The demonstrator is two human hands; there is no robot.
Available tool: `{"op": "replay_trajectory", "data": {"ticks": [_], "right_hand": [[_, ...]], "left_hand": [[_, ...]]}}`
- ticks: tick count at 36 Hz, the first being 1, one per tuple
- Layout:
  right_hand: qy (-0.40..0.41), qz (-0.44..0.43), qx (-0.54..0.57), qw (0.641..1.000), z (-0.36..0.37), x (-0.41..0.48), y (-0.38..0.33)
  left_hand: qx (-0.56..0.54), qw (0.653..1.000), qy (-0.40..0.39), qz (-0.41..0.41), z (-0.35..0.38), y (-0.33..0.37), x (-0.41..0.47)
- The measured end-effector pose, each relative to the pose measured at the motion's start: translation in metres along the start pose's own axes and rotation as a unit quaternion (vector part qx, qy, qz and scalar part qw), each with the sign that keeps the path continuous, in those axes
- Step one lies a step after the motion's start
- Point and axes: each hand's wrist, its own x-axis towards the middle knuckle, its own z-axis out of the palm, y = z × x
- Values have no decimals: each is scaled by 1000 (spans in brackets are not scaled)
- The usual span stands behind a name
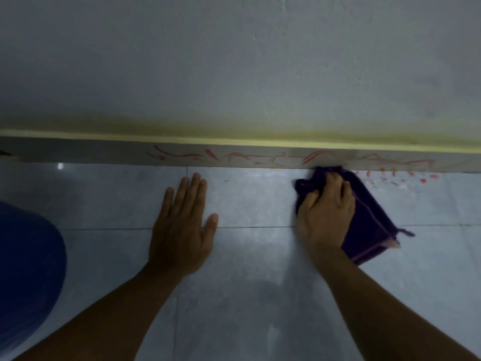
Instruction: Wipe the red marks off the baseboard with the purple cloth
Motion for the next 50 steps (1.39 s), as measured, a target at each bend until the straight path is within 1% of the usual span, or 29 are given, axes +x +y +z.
{"op": "replay_trajectory", "data": {"ticks": [2, 4, 6, 8, 10, 13, 15, 17, 20, 22, 25, 29, 31, 33, 35, 37, 40, 43, 45, 47, 50], "right_hand": [[-10, -23, 6, 1000, 9, -16, -23], [-44, -75, 6, 996, 18, -34, -50], [-92, -146, 12, 985, 28, -51, -77], [-131, -227, 10, 965, 37, -59, -97], [-148, -279, -10, 949, 40, -55, -99], [-149, -308, -26, 939, 29, -35, -73], [-130, -283, -26, 950, 17, -21, -47], [-95, -233, -26, 968, 6, -7, -14], [-43, -127, -39, 990, -15, 17, 40], [-20, -60, -49, 997, -28, 29, 64], [-6, -6, -44, 999, -26, 33, 63], [35, 63, -27, 997, -3, 18, 20], [32, 62, -25, 997, 10, 1, -8], [7, 29, -18, 999, 21, -24, -40], [-39, -47, -6, 998, 32, -49, -72], [-84, -137, -2, 987, 41, -64, -95], [-128, -218, -12, 967, 39, -57, -93], [-143, -278, -42, 949, 24, -32, -56], [-112, -263, -49, 957, 12, -13, -25], [-93, -221, -56, 969, 4, -4, -3], [-79, -169, -75, 980, 6, -8, -1]], "left_hand": [[3, 1000, 1, 1, 0, 0, 0], [7, 1000, 1, 1, 0, 0, 0], [10, 1000, 1, 2, 1, -1, 0], [5, 1000, 5, 5, 2, -1, -1], [1, 1000, 7, 3, 2, -2, -1], [9, 1000, 7, 2, 2, -3, -2], [10, 1000, 8, 2, 2, -3, -3], [7, 1000, 10, 1, 1, -2, -3], [3, 1000, 10, -2, 1, -2, -3], [2, 1000, 12, -1, 1, -2, -3], [5, 1000, 14, 0, 1, -1, -3], [5, 1000, 14, -1, 0, 1, -2], [5, 1000, 16, -2, 0, 2, -2], [4, 1000, 17, -1, 0, 3, -2], [8, 1000, 11, -4, 0, 3, -2], [13, 1000, 7, -2, 0, 2, -2], [17, 1000, 2, 1, 1, 0, -2], [11, 1000, 6, 3, 1, -2, -3], [1, 1000, 7, 4, 2, -2, -3], [-2, 1000, 8, 1, 1, -1, -3], [4, 1000, -1, 1, 1, 0, -2]]}}
